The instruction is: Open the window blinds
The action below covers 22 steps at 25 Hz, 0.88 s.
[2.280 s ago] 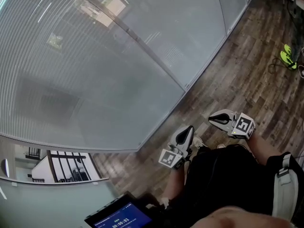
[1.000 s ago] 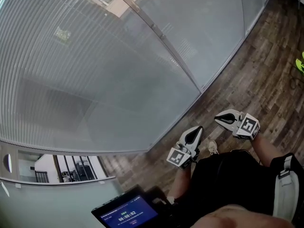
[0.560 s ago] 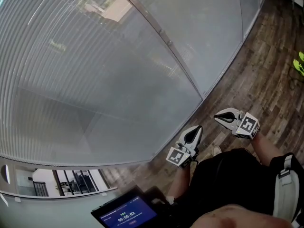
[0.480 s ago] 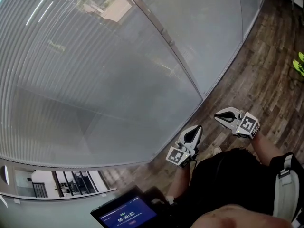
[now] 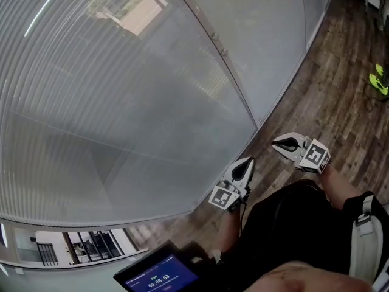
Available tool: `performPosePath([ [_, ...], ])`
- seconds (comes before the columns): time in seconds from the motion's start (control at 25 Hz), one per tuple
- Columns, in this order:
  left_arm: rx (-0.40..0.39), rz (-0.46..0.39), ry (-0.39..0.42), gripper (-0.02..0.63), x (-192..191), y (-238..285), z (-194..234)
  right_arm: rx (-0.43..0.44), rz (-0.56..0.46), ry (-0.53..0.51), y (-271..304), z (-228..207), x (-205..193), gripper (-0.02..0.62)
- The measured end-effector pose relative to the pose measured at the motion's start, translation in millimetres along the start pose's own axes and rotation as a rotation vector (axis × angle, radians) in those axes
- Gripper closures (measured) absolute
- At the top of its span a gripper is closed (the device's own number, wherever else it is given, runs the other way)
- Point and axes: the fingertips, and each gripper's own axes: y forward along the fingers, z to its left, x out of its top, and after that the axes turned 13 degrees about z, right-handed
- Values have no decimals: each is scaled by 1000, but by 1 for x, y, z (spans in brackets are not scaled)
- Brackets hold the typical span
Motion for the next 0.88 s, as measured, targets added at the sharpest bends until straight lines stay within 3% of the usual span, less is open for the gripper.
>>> performPosePath([
  [0.16, -7, -14, -18, 604, 17, 1, 1, 6, 13, 0, 9, 1, 2, 589],
  [0.32, -15, -10, -15, 604, 2, -1, 9, -8, 17, -2, 11, -2, 6, 589],
  [0.52, -18, -7, -21, 604, 12, 5, 9, 2, 12, 2, 12, -5, 3, 589],
  [0.88, 44, -1, -25, 604, 14, 13, 33, 37, 23, -6, 31, -29, 1, 589],
])
